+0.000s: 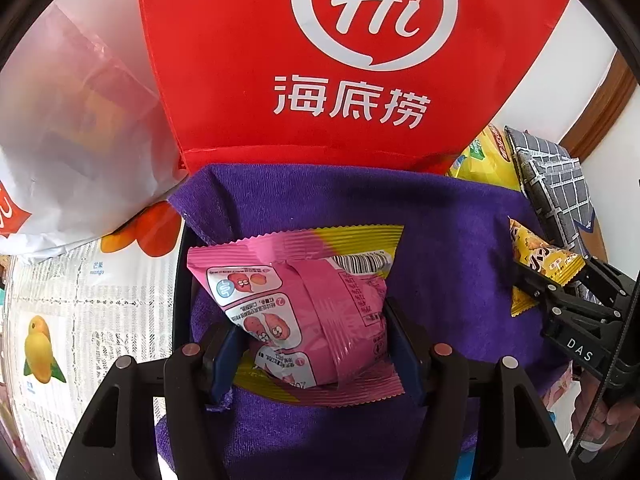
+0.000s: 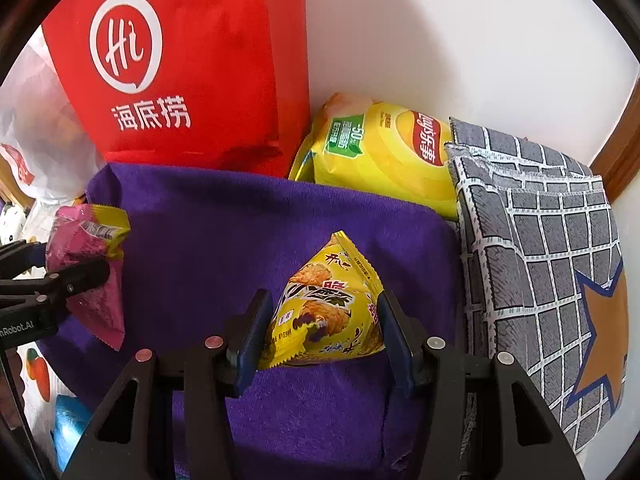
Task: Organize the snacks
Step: 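Open the left tool on the purple towel while the right tool releases the yellow bag there, then withdraw both open tools from the purple towel back over the snacks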
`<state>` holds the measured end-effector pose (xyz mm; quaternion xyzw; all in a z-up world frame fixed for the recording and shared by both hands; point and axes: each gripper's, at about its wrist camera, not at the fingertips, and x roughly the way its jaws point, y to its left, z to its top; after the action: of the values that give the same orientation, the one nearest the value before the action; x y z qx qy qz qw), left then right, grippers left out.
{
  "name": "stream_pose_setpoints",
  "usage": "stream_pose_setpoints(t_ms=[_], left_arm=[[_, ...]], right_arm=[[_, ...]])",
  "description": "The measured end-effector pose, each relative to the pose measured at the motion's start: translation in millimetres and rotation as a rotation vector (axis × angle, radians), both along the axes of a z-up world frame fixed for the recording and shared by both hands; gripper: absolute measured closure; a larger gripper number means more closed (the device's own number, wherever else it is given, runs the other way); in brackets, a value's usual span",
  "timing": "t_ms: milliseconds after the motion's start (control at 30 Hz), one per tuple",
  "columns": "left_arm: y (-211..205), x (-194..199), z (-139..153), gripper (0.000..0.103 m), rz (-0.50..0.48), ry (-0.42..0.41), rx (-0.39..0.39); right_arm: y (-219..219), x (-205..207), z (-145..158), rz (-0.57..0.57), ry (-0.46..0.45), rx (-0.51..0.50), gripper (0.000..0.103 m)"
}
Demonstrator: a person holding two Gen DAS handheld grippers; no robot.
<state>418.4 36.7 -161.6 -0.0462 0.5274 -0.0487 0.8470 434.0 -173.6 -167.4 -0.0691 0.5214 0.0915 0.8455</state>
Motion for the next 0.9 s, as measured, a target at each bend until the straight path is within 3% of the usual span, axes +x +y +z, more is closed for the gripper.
stream_pose_setpoints(t_ms=[433, 533, 600, 733, 900], left_arm=[[-4, 2, 2, 0.039, -0.009, 0.021, 0.004], [-4, 1, 7, 0.029, -0.016, 0.011, -0.005], [-3, -1, 12, 0.023, -0.021, 0.002, -0.017], [-4, -5, 26, 0.020, -0.020, -0.015, -0.026], [-5, -13, 45, 0.020, 0.017, -0.038, 0.038]], right_arm=[[3, 3, -4, 0.002, 0.021, 0.008, 0.047], [3, 1, 0, 0.008, 0.009, 0.006, 0.039], [3, -1, 5, 0.006, -0.009, 0.013, 0.034], [2, -7, 24, 0.006, -0.043, 0.033, 0.031], [11, -21, 54, -0.007, -0.105, 0.058, 0.025]])
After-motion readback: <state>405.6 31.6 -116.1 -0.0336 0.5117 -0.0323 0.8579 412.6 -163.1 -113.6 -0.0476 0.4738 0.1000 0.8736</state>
